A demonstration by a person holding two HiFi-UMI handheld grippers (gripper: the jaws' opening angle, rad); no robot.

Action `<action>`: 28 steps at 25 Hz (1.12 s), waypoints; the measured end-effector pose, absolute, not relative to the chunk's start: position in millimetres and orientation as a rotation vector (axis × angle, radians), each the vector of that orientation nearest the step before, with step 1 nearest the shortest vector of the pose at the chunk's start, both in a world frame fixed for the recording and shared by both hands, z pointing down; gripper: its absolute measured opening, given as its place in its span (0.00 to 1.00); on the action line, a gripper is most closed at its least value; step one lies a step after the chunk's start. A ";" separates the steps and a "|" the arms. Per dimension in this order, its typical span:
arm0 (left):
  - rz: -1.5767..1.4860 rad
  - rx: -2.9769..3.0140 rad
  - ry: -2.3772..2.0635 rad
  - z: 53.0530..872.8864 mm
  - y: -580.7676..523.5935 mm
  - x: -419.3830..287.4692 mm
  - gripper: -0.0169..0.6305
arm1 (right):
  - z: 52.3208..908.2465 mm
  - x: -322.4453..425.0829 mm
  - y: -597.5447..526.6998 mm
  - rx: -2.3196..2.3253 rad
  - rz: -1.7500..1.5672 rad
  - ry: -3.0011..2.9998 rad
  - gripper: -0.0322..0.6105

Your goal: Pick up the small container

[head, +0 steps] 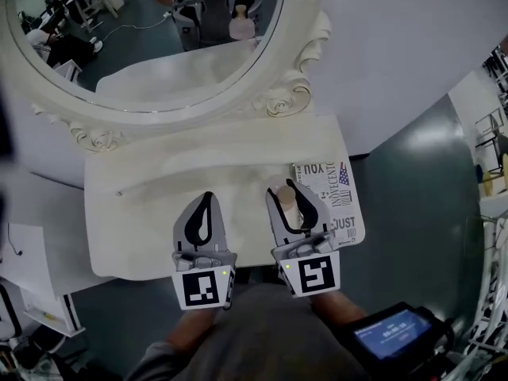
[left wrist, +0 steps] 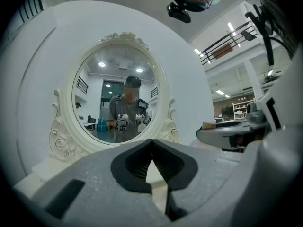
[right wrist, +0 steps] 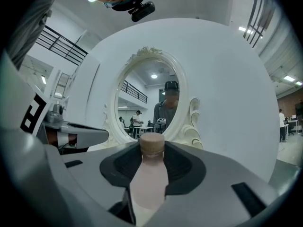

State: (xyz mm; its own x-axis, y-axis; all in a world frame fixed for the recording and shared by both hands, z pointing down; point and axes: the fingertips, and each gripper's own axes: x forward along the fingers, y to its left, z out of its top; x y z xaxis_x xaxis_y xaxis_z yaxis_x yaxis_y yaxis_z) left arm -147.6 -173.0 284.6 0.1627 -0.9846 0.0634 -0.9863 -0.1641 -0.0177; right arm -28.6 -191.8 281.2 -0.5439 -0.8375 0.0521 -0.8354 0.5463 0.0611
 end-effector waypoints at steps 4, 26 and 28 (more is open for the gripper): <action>0.093 2.375 -2.024 281.5 -172.5 -148.3 0.05 | 280.3 -30.3 -191.7 1.448 -0.054 -2.700 0.27; 0.104 2.380 -2.038 280.8 -163.0 -147.4 0.05 | 279.9 -31.7 -184.3 1.432 -0.084 -2.704 0.27; 0.104 2.381 -2.040 280.8 -162.1 -147.4 0.05 | 279.1 -32.0 -183.8 1.430 -0.089 -2.707 0.27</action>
